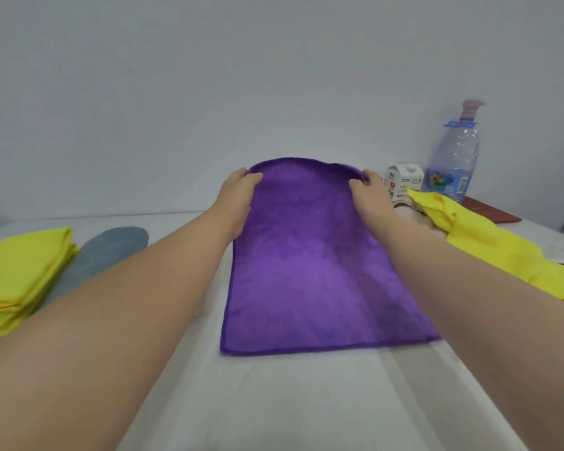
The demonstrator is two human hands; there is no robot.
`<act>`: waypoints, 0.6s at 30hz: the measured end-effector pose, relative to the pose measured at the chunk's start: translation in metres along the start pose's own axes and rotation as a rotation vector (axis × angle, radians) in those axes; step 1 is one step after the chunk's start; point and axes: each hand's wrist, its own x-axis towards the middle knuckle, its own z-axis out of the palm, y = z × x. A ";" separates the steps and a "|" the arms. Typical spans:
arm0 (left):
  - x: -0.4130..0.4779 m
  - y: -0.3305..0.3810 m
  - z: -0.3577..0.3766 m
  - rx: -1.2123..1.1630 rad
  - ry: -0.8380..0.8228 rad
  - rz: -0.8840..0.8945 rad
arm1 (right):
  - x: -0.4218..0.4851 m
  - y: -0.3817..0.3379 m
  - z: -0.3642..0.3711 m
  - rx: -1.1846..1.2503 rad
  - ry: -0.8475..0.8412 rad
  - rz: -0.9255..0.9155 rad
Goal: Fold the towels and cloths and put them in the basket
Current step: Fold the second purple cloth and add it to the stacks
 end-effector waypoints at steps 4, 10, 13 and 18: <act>-0.026 -0.013 -0.001 0.028 0.037 0.040 | -0.024 0.011 -0.010 -0.004 0.095 0.021; -0.079 -0.037 -0.010 0.075 0.103 0.073 | -0.082 0.020 -0.034 0.053 0.213 0.092; -0.112 -0.049 -0.012 0.052 0.123 0.062 | -0.112 0.023 -0.047 0.081 0.219 0.148; -0.158 -0.070 -0.020 0.065 0.211 -0.009 | -0.149 0.040 -0.067 0.127 0.203 0.272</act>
